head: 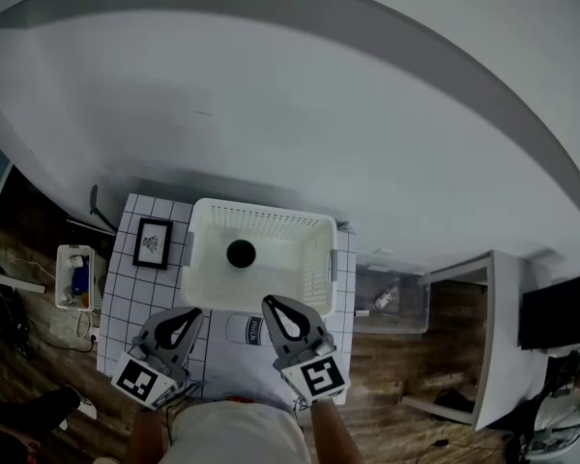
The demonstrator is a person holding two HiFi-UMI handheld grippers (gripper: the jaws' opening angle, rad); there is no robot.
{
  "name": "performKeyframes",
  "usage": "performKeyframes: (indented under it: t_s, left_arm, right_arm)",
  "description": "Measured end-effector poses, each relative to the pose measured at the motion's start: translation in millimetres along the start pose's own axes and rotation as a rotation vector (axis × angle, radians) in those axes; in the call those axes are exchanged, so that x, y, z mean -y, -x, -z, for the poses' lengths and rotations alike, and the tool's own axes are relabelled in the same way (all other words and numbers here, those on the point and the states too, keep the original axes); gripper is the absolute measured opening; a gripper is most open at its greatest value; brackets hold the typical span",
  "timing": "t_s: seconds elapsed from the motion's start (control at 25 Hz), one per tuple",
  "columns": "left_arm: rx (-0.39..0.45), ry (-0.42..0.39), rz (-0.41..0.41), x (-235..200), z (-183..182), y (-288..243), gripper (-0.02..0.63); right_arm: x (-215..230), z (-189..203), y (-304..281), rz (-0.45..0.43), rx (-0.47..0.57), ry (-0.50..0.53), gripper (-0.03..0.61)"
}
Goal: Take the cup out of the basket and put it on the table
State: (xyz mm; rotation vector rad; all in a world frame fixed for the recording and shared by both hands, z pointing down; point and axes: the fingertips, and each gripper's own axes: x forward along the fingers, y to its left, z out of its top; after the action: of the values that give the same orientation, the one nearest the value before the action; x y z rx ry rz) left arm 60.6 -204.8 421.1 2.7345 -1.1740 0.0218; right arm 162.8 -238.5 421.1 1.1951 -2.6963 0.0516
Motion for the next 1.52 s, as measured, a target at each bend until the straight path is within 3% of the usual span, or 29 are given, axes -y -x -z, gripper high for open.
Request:
performKeyframes:
  t_s: [0.32,0.64,1.28,1.52]
  left_arm:
    - [-0.014,-0.005,0.003,-14,3,-23,0.002]
    - [-0.016,-0.009,-0.003,-27,7,-38,0.002]
    - [-0.03,0.002,-0.021,-43,15,-50,0.002]
    - [-0.041,0.011,-0.038,-49,20,-48,0.002]
  right_arm:
    - [28,17,-38,-0.059,-0.111,0.084,0.014]
    - [48,45,-79,-0.171,-0.251,0.189,0.031]
    - [32,168,-148,-0.526,-0.661,0.381,0.374]
    - [31,207,-164,-0.592,-0.767,0.402,0.42]
